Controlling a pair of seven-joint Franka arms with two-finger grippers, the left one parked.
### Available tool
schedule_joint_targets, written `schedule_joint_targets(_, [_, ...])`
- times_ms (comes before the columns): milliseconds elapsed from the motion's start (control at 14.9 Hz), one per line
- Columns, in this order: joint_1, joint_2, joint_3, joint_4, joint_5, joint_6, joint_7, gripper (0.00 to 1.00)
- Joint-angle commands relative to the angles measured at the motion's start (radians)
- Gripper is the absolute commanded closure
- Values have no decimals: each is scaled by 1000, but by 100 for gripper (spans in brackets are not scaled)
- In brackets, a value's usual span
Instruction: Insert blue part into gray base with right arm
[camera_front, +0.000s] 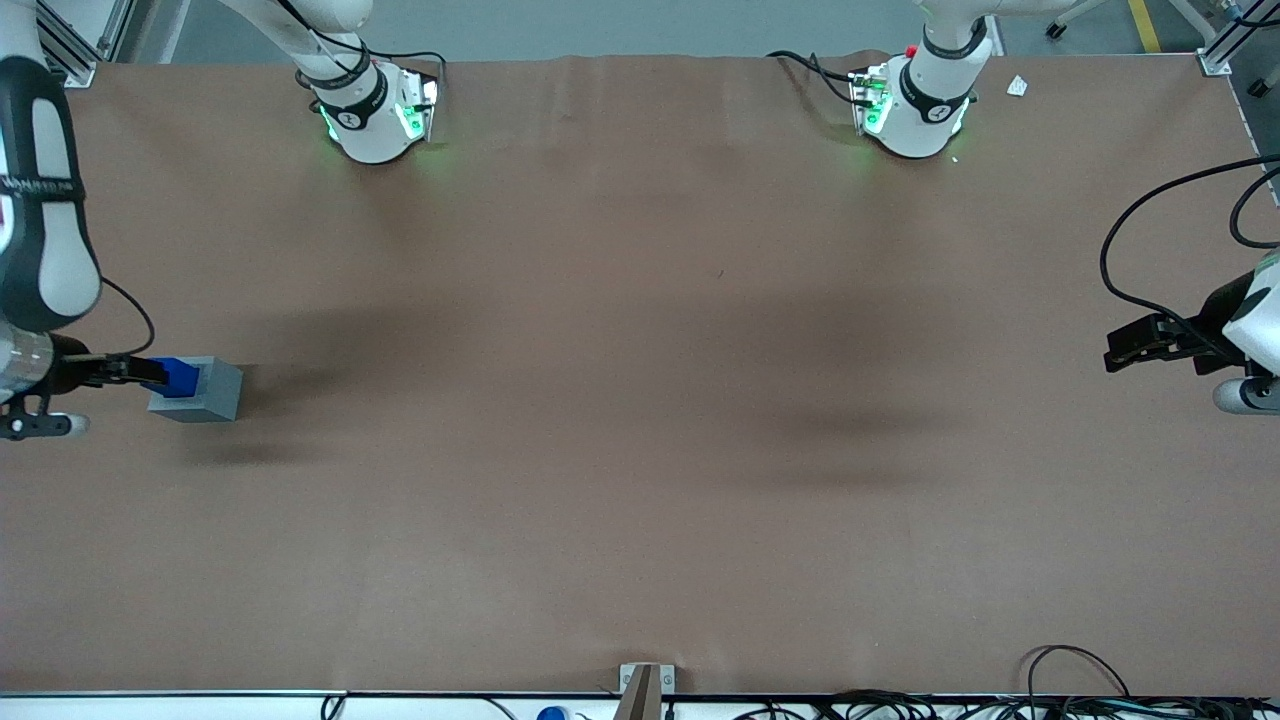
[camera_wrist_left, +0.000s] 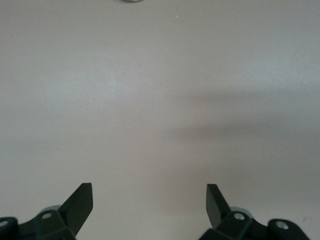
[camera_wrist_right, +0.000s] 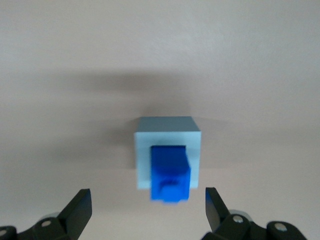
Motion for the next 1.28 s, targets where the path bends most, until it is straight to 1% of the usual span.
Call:
schedule_joint_targets(0, [56, -115, 0, 38, 45, -124, 5, 0])
schedule_joint_targets(202, [114, -189, 0, 79, 46, -210, 53, 0])
schedule_joint_targets(403, [148, -252, 0, 75, 49, -259, 65, 0])
schedule_joint_targets(672, [159, -313, 0, 73, 104, -295, 90, 0])
schedule_joint_targets(807, [179, -336, 0, 73, 106, -313, 133, 0])
schedule_joint_targets(1076, [249, -369, 0, 78, 106, -344, 246, 0])
schedule_joint_targets(1210, [272, -375, 2, 81, 106, -348, 257, 0])
